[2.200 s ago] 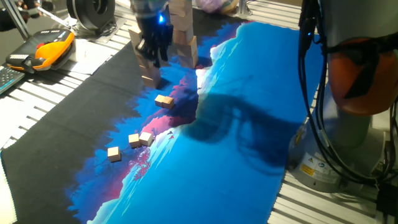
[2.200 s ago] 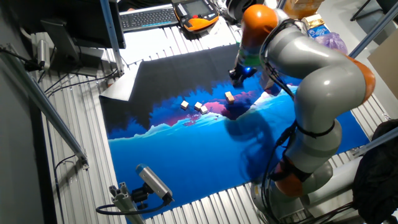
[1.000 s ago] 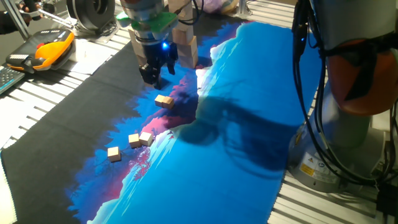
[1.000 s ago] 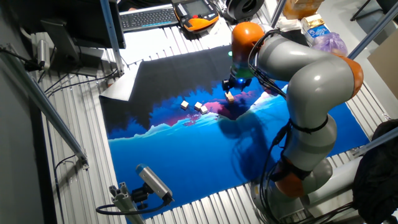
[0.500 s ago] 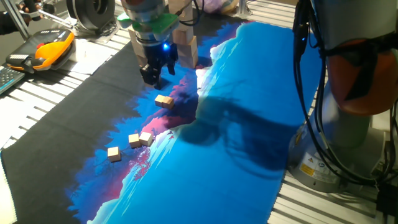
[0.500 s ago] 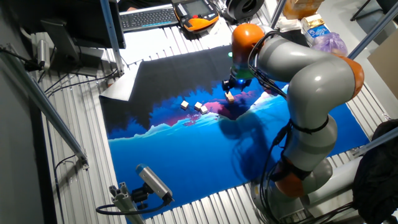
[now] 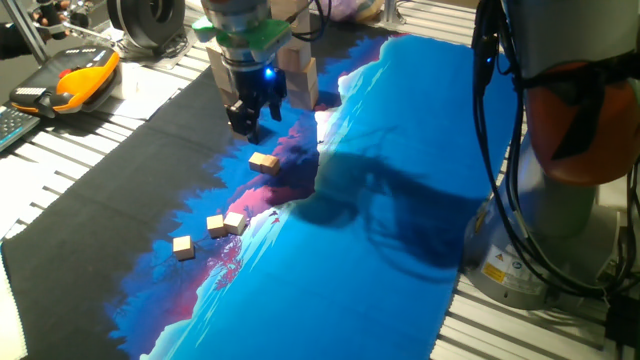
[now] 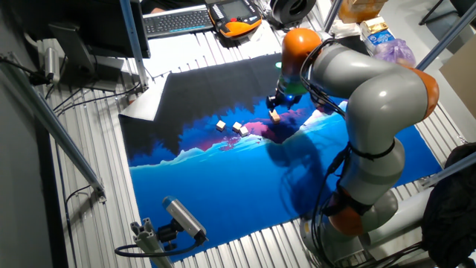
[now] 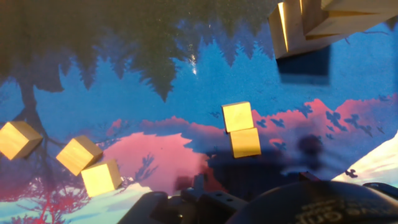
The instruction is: Stack the blocks in a vertical line of five
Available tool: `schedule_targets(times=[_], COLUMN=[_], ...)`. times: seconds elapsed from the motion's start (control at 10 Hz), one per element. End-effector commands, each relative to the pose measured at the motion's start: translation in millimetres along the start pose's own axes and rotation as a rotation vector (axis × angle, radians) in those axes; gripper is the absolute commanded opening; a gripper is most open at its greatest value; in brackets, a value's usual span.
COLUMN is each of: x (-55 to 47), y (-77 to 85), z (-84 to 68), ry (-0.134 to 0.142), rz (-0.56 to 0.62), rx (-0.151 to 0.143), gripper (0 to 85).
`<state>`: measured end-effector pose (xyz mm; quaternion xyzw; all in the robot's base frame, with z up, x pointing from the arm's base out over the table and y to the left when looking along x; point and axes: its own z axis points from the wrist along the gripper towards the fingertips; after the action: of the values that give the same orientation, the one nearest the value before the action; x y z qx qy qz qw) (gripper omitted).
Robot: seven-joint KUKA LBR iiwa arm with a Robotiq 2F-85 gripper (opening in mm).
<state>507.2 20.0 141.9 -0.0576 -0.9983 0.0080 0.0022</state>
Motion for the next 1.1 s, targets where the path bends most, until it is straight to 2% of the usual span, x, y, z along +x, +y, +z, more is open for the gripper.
schedule_targets(times=[0.0, 0.3, 0.5, 0.6, 0.7, 0.9, 1.0], x=[-0.7, -7.1, -10.6, -12.2, -12.2, -12.2, -12.2], y=[-0.4, -3.9, -6.8, -6.5, -6.5, -6.5, -6.5], z=[4.1, 22.3, 35.7, 31.1, 31.1, 31.1, 31.1], ry=[-0.003, -0.016, -0.023, -0.009, 0.020, 0.038, 0.059], rz=[-0.002, -0.013, -0.017, -0.010, 0.001, -0.016, -0.025], rx=[-0.001, -0.007, -0.029, -0.040, -0.006, 0.022, 0.026], gripper=[68.0, 68.0, 68.0, 68.0, 68.0, 68.0, 68.0])
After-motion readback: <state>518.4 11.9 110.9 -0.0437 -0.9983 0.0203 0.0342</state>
